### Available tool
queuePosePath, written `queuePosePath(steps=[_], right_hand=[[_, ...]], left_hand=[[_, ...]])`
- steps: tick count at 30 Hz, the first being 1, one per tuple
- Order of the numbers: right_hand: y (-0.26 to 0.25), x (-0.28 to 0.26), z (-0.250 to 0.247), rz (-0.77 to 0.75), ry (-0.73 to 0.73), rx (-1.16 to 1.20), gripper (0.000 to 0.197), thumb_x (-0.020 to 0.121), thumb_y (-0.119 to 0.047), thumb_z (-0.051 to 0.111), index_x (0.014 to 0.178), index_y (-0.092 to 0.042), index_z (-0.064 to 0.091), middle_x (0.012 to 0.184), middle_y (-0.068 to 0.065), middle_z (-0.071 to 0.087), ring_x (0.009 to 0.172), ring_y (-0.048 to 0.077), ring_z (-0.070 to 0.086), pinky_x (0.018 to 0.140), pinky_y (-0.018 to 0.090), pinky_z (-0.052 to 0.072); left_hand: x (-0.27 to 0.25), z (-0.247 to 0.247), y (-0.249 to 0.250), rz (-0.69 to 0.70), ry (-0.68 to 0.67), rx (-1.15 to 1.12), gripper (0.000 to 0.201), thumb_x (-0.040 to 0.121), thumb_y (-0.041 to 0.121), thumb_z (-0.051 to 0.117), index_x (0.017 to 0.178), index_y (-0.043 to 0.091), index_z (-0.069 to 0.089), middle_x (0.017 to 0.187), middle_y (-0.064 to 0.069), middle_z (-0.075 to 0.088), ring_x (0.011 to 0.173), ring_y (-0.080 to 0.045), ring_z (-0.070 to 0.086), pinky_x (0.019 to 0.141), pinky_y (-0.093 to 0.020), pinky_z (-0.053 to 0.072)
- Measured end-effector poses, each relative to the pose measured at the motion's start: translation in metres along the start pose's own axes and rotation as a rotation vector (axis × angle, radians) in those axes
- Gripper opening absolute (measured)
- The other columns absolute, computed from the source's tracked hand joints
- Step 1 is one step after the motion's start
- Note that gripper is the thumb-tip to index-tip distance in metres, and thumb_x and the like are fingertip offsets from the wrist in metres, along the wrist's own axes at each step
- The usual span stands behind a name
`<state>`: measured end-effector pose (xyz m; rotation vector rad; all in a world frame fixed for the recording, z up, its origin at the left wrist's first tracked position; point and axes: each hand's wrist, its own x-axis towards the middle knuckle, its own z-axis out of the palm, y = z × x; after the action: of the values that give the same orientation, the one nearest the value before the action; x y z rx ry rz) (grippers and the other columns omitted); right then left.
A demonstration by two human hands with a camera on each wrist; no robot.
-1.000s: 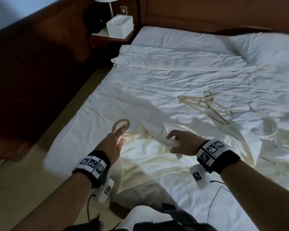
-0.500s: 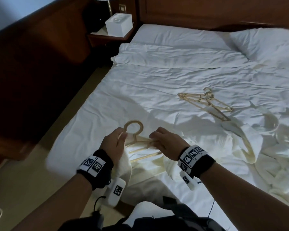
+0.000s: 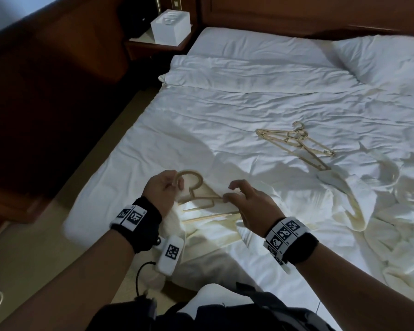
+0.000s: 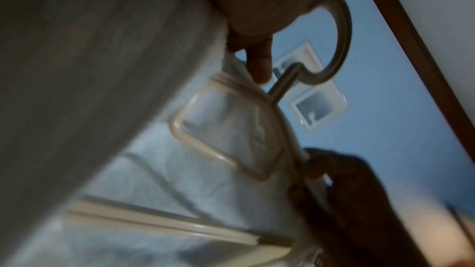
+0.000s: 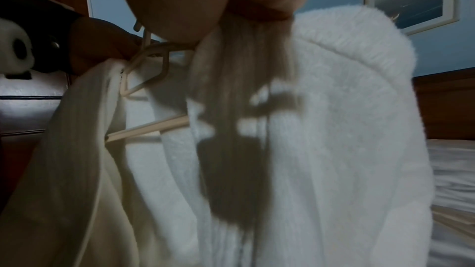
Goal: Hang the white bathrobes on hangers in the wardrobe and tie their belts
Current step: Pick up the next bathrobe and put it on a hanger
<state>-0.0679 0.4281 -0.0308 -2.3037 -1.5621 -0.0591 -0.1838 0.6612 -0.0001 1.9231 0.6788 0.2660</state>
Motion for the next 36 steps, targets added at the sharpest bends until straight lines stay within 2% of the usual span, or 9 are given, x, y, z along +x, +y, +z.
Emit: queuePosePath(steps=[5, 8, 13, 17, 19, 22, 27, 32, 36], right_hand=[[-0.002, -0.005, 0.002, -0.005, 0.01, -0.027, 0.078, 0.05, 0.007, 0.073, 0.113, -0.032, 0.049, 0.115, 0.003, 0.048, 0.081, 0.022, 0.062, 0.064, 0.033, 0.053], [0.001, -0.005, 0.003, 0.063, 0.017, 0.012, 0.075, 0.054, 0.009, 0.068, 0.114, -0.031, 0.047, 0.111, -0.001, 0.05, 0.085, 0.02, 0.061, 0.071, 0.033, 0.051], [0.005, 0.007, -0.004, 0.101, -0.009, 0.034, 0.041, 0.086, -0.015, 0.061, 0.12, -0.034, 0.05, 0.111, -0.001, 0.047, 0.083, 0.019, 0.057, 0.075, 0.033, 0.047], [0.01, 0.017, -0.011, 0.122, 0.001, 0.087, 0.016, 0.095, -0.035, 0.049, 0.107, -0.028, 0.057, 0.105, 0.002, 0.043, 0.065, 0.016, 0.04, 0.07, 0.035, 0.049], [0.012, 0.02, -0.014, 0.128, -0.018, 0.048, 0.015, 0.093, -0.036, 0.05, 0.101, -0.027, 0.058, 0.102, 0.001, 0.04, 0.067, 0.013, 0.033, 0.069, 0.036, 0.048], [0.01, 0.021, -0.017, 0.119, -0.044, 0.022, 0.018, 0.09, -0.043, 0.052, 0.097, -0.028, 0.058, 0.1, -0.002, 0.037, 0.072, 0.013, 0.039, 0.073, 0.034, 0.045], [0.005, 0.025, -0.016, 0.126, -0.001, 0.004, 0.042, 0.081, -0.069, 0.051, 0.082, -0.029, 0.059, 0.097, -0.005, 0.038, 0.067, 0.011, 0.036, 0.075, 0.032, 0.04], [0.009, 0.025, -0.01, 0.064, 0.037, 0.014, 0.041, 0.088, -0.059, 0.05, 0.075, -0.023, 0.063, 0.1, 0.001, 0.047, 0.055, 0.02, 0.047, 0.064, 0.033, 0.048], [0.014, 0.018, -0.009, 0.09, 0.029, 0.07, 0.032, 0.093, -0.049, 0.048, 0.085, -0.022, 0.062, 0.115, 0.002, 0.051, 0.051, 0.025, 0.055, 0.049, 0.036, 0.051]], left_hand=[[0.003, 0.002, 0.016, -0.001, -0.4, 0.14, 0.028, 0.073, 0.017, 0.05, 0.067, 0.038, 0.068, 0.101, -0.001, 0.072, 0.102, -0.02, 0.065, 0.09, -0.033, 0.048], [0.001, 0.005, 0.022, 0.019, -0.534, 0.117, 0.024, 0.071, 0.028, 0.057, 0.069, 0.047, 0.071, 0.102, 0.007, 0.073, 0.094, -0.006, 0.065, 0.08, -0.022, 0.05], [0.013, 0.007, 0.031, 0.258, -0.41, 0.245, 0.032, 0.072, 0.045, 0.049, 0.094, 0.045, 0.072, 0.102, 0.002, 0.071, 0.092, -0.002, 0.063, 0.089, -0.016, 0.046], [0.023, 0.006, 0.04, 0.281, -0.349, 0.339, 0.038, 0.083, 0.01, 0.067, 0.093, 0.046, 0.071, 0.109, -0.003, 0.067, 0.101, 0.01, 0.057, 0.092, 0.004, 0.026], [0.026, 0.007, 0.039, 0.261, -0.473, 0.61, 0.036, 0.084, 0.008, 0.068, 0.113, 0.029, 0.068, 0.128, -0.009, 0.055, 0.118, -0.015, 0.052, 0.093, -0.005, 0.03], [0.029, 0.009, 0.033, 0.187, -0.595, 0.873, 0.045, 0.084, 0.03, 0.068, 0.126, 0.044, 0.056, 0.138, -0.002, 0.041, 0.121, -0.023, 0.047, 0.102, -0.032, 0.038], [0.026, 0.019, 0.032, 0.32, -0.467, 0.919, 0.035, 0.079, 0.062, 0.061, 0.11, 0.046, 0.064, 0.105, 0.004, 0.047, 0.092, -0.02, 0.059, 0.083, -0.035, 0.049], [0.031, 0.02, 0.029, 0.333, -0.414, 0.444, 0.024, 0.069, 0.039, 0.074, 0.091, 0.035, 0.067, 0.096, 0.007, 0.043, 0.084, -0.018, 0.057, 0.075, -0.037, 0.053], [0.037, 0.021, 0.025, 0.449, -0.388, 0.49, 0.019, 0.077, 0.013, 0.072, 0.092, 0.025, 0.069, 0.118, 0.006, 0.045, 0.098, -0.017, 0.056, 0.081, -0.026, 0.048]])
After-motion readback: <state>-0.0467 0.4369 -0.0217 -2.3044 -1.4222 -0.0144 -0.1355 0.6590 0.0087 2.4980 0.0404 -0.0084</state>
